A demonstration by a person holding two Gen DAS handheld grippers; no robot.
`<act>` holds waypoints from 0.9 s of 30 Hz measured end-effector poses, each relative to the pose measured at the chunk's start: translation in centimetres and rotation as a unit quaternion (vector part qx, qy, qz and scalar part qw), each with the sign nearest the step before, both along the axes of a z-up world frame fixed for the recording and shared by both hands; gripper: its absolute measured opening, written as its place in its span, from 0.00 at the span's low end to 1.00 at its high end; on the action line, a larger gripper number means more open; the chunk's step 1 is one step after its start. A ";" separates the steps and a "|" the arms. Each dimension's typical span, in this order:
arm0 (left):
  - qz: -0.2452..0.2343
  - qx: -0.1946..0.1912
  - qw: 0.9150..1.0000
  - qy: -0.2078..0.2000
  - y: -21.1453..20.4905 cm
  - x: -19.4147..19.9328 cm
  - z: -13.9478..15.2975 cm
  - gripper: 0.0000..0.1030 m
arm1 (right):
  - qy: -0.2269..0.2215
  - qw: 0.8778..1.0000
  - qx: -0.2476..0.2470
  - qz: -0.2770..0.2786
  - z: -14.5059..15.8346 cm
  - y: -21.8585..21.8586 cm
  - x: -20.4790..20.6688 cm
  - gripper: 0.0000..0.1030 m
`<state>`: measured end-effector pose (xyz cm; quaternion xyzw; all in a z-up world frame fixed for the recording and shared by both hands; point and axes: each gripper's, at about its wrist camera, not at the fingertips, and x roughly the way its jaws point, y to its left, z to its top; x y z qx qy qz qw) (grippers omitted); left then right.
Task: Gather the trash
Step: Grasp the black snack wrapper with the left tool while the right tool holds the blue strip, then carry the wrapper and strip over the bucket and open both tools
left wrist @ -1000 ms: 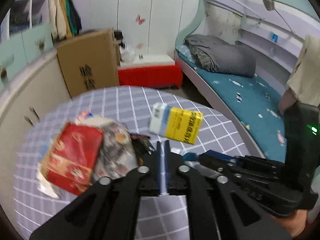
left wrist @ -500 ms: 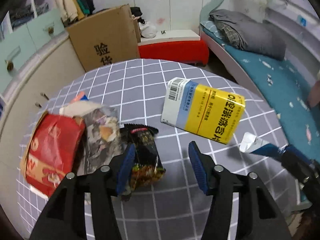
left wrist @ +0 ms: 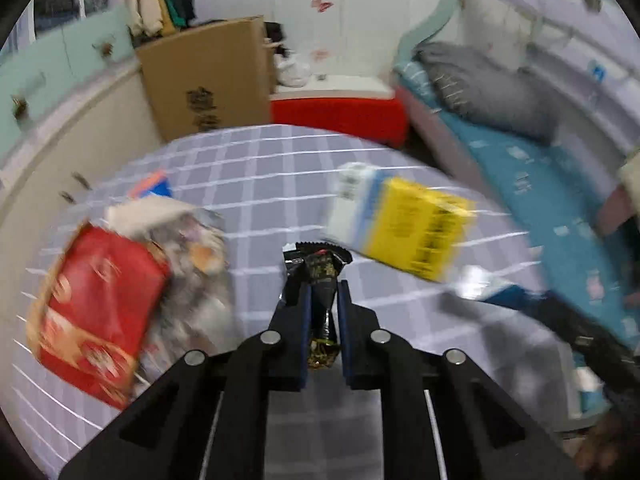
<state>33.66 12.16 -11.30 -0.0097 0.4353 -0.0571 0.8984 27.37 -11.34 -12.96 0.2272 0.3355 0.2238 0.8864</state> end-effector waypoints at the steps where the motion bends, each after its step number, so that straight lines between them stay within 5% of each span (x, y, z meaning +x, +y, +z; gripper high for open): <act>1: -0.006 -0.022 1.000 -0.005 -0.2 -0.8 0.4 0.12 | -0.003 1.000 0.002 -0.001 0.1 -0.4 -0.3 0.14; 7: -0.068 -0.086 0.993 -0.045 -6.1 -5.5 2.9 0.12 | -0.028 0.999 0.010 -0.040 1.2 -4.5 -4.5 0.14; 13: -0.156 -0.118 0.980 -0.043 -15.0 -9.0 2.2 0.12 | -0.041 0.991 0.007 -0.129 0.4 -12.0 -9.8 0.14; 20: -0.222 -0.109 0.969 0.015 -25.3 -8.6 -3.4 0.12 | -0.012 0.973 -0.021 -0.229 -3.8 -18.9 -12.7 0.14; 24: -0.222 -0.072 0.972 0.027 -28.9 -6.9 -7.1 0.12 | 0.014 0.967 -0.009 -0.255 -7.1 -21.2 -11.8 0.14; 26: -0.223 -0.068 0.971 0.047 -30.2 -5.8 -9.0 0.12 | 0.024 0.964 0.005 -0.263 -9.0 -22.2 -11.0 0.17; 27: -0.220 -0.062 0.972 0.053 -30.7 -5.3 -9.7 0.12 | 0.037 0.963 0.016 -0.267 -10.6 -22.8 -9.9 0.28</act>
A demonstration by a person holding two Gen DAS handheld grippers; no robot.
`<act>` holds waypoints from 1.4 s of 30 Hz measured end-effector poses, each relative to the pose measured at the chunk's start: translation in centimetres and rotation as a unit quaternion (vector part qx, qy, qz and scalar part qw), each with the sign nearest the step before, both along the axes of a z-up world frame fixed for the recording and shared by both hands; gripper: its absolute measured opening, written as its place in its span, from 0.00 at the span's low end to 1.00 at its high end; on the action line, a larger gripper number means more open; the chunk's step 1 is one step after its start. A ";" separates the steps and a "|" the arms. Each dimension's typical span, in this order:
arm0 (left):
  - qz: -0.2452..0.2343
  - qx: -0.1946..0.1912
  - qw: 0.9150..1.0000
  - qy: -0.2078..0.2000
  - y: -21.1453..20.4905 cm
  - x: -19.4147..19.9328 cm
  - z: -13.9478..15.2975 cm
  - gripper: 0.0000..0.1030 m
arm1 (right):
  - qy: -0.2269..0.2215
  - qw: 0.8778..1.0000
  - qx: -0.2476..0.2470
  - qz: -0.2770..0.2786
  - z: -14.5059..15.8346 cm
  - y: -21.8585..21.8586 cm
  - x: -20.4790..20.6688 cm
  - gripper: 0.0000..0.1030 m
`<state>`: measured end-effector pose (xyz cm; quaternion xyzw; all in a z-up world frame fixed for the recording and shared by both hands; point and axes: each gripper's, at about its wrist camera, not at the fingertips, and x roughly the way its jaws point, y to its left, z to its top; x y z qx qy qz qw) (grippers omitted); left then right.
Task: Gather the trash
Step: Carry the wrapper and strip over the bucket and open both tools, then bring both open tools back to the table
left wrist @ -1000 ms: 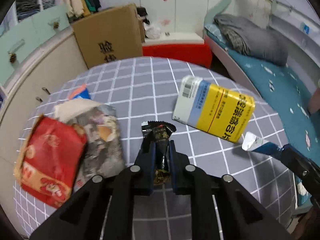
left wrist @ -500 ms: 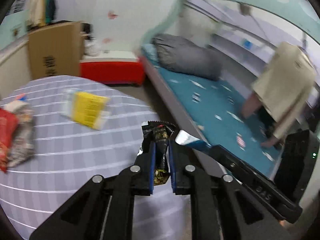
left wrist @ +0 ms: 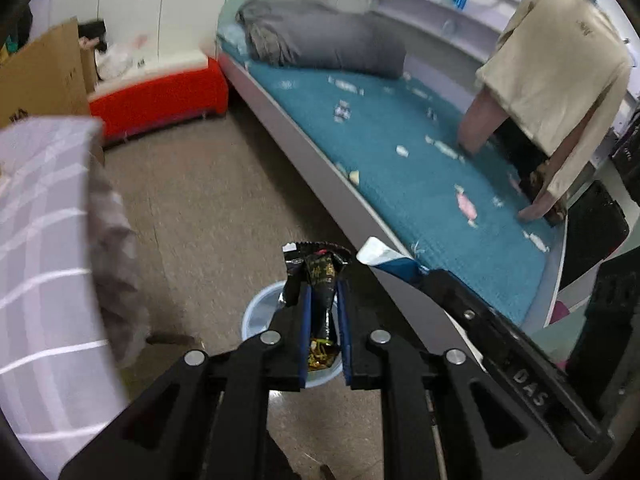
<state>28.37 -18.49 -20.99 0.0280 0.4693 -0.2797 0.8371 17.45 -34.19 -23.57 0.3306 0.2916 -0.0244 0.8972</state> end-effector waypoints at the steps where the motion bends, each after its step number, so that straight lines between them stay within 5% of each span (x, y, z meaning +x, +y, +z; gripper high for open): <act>1: 0.000 0.012 1.000 0.001 -0.6 0.3 -0.8 0.12 | 0.011 1.000 0.006 -0.006 -1.4 -0.5 0.7 0.40; 2: -0.002 0.025 1.000 0.003 -1.3 0.8 -1.9 0.12 | 0.017 1.000 0.009 -0.010 -2.4 -0.7 1.0 0.59; 3: -0.003 0.034 0.999 0.008 -1.8 1.0 -2.8 0.12 | 0.032 0.999 0.013 -0.010 -4.1 -1.2 1.9 0.63; 9: -0.011 0.068 0.997 0.047 -3.3 2.5 -7.1 0.12 | 0.082 0.995 0.050 -0.029 -8.8 -3.5 2.2 0.63; 17: -0.032 0.091 0.993 0.073 -5.4 2.6 -10.1 0.12 | 0.083 0.994 0.036 -0.061 -8.9 -4.9 0.2 0.63; 24: -0.044 0.085 0.993 0.075 -7.1 3.0 -10.0 0.15 | 0.059 0.991 0.032 -0.112 -8.1 -6.6 -2.0 0.63; 26: -0.042 0.079 0.993 0.081 -7.4 3.4 -9.8 0.41 | 0.050 0.990 0.029 -0.126 -7.6 -7.0 -2.7 0.63; 27: -0.029 0.082 0.993 0.084 -7.3 3.7 -9.8 0.71 | 0.048 0.990 0.029 -0.129 -7.5 -7.2 -2.9 0.63; 31: -0.002 0.048 0.994 0.096 -6.2 3.7 -8.7 0.77 | 0.044 0.990 0.039 -0.131 -6.8 -7.6 -3.5 0.63; 42: 0.006 0.036 0.998 -0.042 -3.6 -1.9 2.8 0.78 | -0.018 0.995 0.038 -0.089 0.4 -5.0 -5.0 0.63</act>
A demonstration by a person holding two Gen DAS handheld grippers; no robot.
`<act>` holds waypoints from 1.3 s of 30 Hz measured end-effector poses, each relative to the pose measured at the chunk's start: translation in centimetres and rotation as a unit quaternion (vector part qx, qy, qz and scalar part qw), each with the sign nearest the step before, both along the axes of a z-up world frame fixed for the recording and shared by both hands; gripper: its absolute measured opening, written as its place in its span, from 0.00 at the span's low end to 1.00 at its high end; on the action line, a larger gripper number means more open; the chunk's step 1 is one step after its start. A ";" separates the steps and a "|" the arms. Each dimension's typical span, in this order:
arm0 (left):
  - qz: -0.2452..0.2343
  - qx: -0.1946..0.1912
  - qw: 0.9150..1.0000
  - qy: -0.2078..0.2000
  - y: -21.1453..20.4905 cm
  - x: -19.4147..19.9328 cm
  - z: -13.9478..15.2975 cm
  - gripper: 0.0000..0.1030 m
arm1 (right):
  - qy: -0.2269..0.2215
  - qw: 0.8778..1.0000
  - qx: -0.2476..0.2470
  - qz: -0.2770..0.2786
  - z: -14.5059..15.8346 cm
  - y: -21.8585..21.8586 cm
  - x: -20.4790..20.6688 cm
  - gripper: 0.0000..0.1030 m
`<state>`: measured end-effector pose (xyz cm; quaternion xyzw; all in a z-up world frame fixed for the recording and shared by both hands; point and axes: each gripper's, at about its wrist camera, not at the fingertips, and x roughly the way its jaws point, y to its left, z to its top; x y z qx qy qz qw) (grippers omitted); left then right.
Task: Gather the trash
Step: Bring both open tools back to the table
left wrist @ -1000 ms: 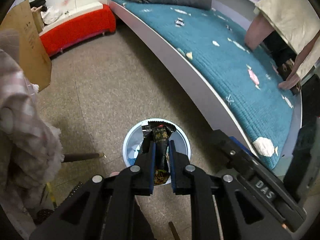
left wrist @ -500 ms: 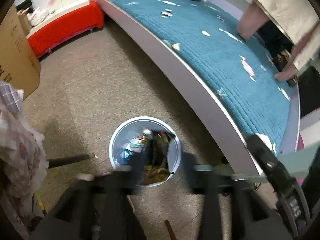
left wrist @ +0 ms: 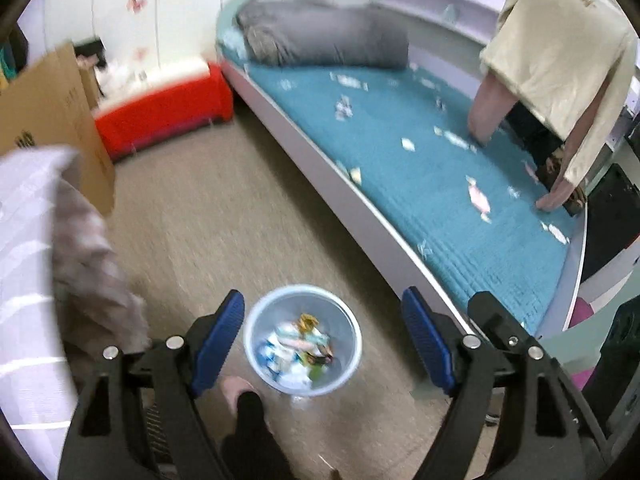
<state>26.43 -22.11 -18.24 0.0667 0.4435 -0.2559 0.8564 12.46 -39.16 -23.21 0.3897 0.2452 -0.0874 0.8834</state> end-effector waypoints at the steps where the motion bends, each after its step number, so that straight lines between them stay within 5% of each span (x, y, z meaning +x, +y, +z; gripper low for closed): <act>1: 0.003 -0.007 1.000 -0.008 1.1 -0.3 1.4 0.79 | -0.009 1.000 0.000 0.010 0.9 0.6 0.0 0.63; 8: 0.050 -0.011 0.997 -0.062 9.3 -1.4 7.0 0.80 | -0.045 0.995 -0.006 0.093 5.9 6.5 1.8 0.64; 15: 0.133 -0.008 0.986 -0.099 21.8 -1.6 10.8 0.80 | -0.057 0.978 -0.029 0.198 9.8 15.5 5.1 0.64; 23: 0.278 -0.032 0.955 -0.101 39.4 -1.7 11.5 0.82 | -0.046 0.959 -0.037 0.277 11.7 24.7 9.2 0.65; 31: 0.349 -0.049 0.930 -0.104 49.2 -1.6 10.3 0.82 | -0.020 0.952 -0.049 0.301 11.8 29.6 12.6 0.66; 39: 0.330 -0.060 0.939 -0.080 52.1 1.2 8.0 0.82 | 0.008 0.953 -0.052 0.299 11.0 32.1 17.5 0.66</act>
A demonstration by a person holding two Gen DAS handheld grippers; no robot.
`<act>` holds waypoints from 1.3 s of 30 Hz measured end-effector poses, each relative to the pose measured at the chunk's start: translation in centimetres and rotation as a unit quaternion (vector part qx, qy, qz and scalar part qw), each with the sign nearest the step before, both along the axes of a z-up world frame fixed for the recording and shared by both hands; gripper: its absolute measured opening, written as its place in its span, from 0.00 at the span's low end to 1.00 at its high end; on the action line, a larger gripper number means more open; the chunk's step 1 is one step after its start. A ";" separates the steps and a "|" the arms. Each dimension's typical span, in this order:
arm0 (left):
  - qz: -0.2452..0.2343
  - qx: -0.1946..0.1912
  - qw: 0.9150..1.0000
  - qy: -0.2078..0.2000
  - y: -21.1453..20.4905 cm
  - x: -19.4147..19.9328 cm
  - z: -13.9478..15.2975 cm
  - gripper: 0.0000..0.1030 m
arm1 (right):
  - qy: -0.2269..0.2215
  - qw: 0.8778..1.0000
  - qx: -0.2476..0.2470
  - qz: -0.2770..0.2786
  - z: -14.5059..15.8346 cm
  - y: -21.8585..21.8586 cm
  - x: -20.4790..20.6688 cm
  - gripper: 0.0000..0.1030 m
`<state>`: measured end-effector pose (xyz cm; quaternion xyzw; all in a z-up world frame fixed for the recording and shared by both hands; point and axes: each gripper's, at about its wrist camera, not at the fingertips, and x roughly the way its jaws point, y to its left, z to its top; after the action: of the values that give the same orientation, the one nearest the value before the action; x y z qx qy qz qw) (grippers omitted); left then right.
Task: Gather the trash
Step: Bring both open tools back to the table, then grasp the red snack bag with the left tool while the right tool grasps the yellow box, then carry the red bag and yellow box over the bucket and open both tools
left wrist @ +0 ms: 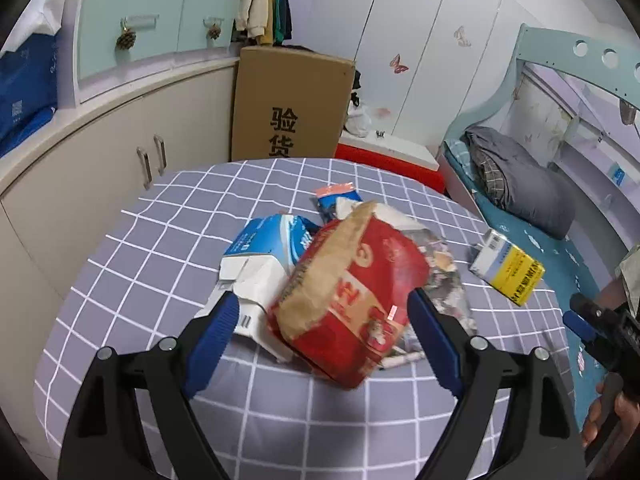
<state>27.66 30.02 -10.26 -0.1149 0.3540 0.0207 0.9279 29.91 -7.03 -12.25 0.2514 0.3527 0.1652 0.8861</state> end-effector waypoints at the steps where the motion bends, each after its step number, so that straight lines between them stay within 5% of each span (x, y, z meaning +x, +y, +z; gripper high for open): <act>1: -0.001 0.003 1.000 -0.001 0.1 0.1 -0.1 0.82 | 0.004 1.000 0.001 0.000 -0.2 0.3 0.8 0.66; 8: -0.030 0.040 0.999 -0.005 -0.7 1.4 0.2 0.81 | 0.032 0.999 0.015 -0.003 -1.5 1.1 6.0 0.66; 12: -0.042 0.060 0.997 -0.001 -1.3 2.1 0.3 0.81 | 0.032 0.999 0.020 0.012 -1.4 1.6 7.1 0.55; 16: -0.052 0.062 0.997 0.014 -1.6 3.0 -0.2 0.56 | 0.031 0.999 0.029 0.028 -1.6 2.4 7.8 0.46; 18: -0.059 0.057 0.996 0.023 -1.7 3.4 -0.7 0.56 | 0.032 0.998 0.030 0.038 -1.9 2.7 8.2 0.26; 23: -0.055 0.050 0.997 0.014 -1.9 2.7 -0.1 0.42 | 0.005 0.998 0.020 0.064 -1.5 3.6 6.9 0.04; 24: -0.051 0.050 0.997 0.011 -1.9 2.5 0.2 0.32 | -0.004 0.998 0.015 0.066 -1.1 3.8 6.4 0.03; 27: -0.045 0.036 0.998 -0.009 -2.2 1.5 1.5 0.26 | -0.034 0.997 0.007 0.074 0.3 3.6 4.1 0.03; 39: -0.093 0.019 0.991 -0.096 -10.3 -4.6 8.6 0.26 | -0.109 0.990 0.051 0.078 4.8 -2.6 -4.9 0.02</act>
<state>23.11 19.77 -1.67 -0.0653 0.2717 -0.0700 0.9576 25.00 -9.59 -7.46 0.2489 0.2635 0.2782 0.8895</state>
